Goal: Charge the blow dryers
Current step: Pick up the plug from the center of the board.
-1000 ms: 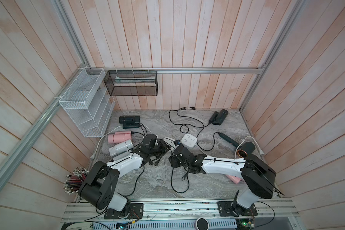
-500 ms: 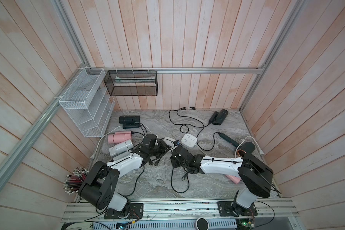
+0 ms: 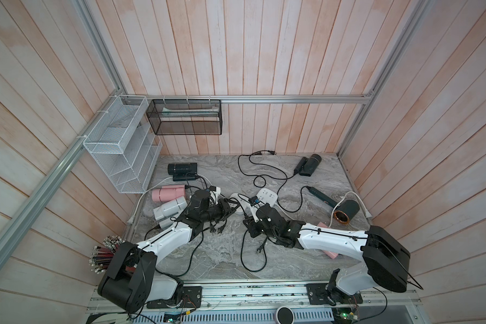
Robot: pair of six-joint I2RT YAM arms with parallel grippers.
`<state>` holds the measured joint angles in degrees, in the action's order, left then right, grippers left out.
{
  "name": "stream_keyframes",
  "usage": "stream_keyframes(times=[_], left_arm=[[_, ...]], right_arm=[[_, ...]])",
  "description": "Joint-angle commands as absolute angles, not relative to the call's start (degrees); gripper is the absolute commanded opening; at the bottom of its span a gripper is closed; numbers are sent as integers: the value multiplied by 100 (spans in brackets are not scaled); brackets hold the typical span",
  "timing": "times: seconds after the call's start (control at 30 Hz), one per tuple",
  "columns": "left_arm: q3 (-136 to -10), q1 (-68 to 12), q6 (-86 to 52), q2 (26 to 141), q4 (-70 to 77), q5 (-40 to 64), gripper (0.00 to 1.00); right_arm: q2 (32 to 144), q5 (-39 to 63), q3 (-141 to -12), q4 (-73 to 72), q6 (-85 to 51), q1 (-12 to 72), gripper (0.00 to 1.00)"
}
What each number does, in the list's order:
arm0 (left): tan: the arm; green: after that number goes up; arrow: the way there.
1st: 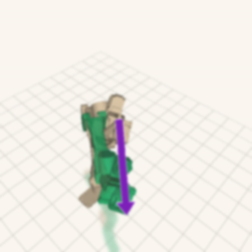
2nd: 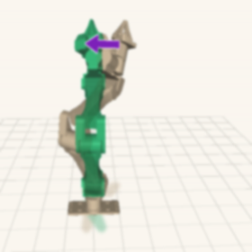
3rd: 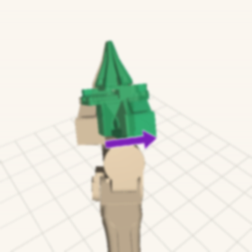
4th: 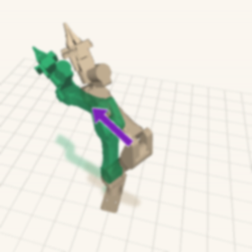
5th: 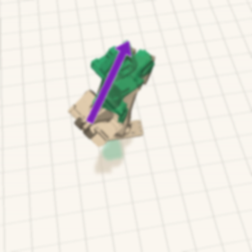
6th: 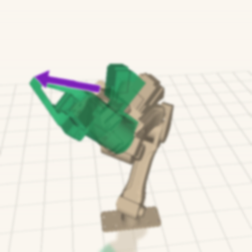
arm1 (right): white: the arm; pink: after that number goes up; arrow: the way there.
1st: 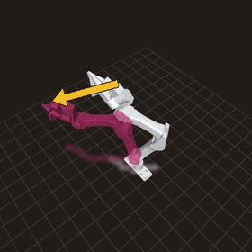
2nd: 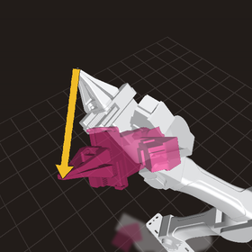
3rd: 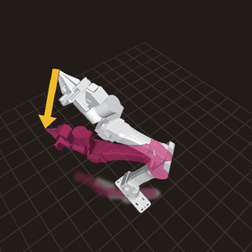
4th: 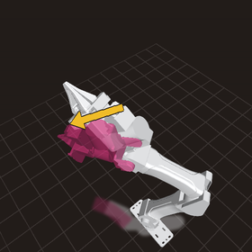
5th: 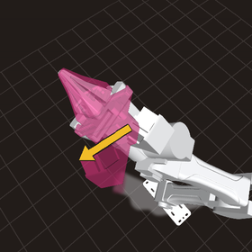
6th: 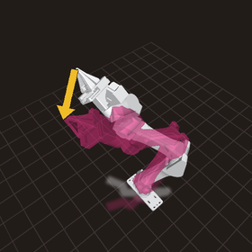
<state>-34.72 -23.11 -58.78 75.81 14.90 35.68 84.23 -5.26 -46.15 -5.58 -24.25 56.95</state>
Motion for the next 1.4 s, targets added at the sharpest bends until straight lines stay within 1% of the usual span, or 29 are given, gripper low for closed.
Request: stream_keyframes(times=[0.0,0.17,0.37,0.5,0.6,0.77,1.07,1.13,1.23,1.33,1.37], left_arm=[[-3248,-2266,-5332,7499,1833,4342,48],[-3113,-2266,-5583,7752,2331,4816,48],[-2969,-2367,-6035,8228,3535,5215,53],[-2979,-2440,-6081,8406,3920,5349,52],[-2988,-2458,-6060,8475,4104,5446,46],[-2969,-2476,-6038,8555,4145,5544,28],[-3014,-2574,-6064,8760,4160,5390,14],[-3046,-2577,-6052,8766,4021,5302,13],[-3136,-2579,-5968,8694,3485,4963,10],[-3222,-2600,-5935,8520,2768,4437,10],[-3240,-2609,-5941,8450,2563,4265,10]], right_arm=[[8238,29,-4422,-850,-2048,5569,27],[8071,211,-4312,-874,-1844,5524,25],[7920,408,-4197,-929,-1804,5493,25],[7883,482,-4192,-906,-1811,5478,24],[7883,539,-4184,-901,-1816,5451,24],[7889,642,-4158,-932,-1854,5398,25],[7888,705,-4183,-943,-1883,5329,25],[7875,647,-4203,-893,-1890,5326,29],[7819,440,-4218,-744,-1956,5326,44],[7689,94,-4199,-508,-2053,5329,55],[7645,-3,-4199,-415,-2086,5334,57]])
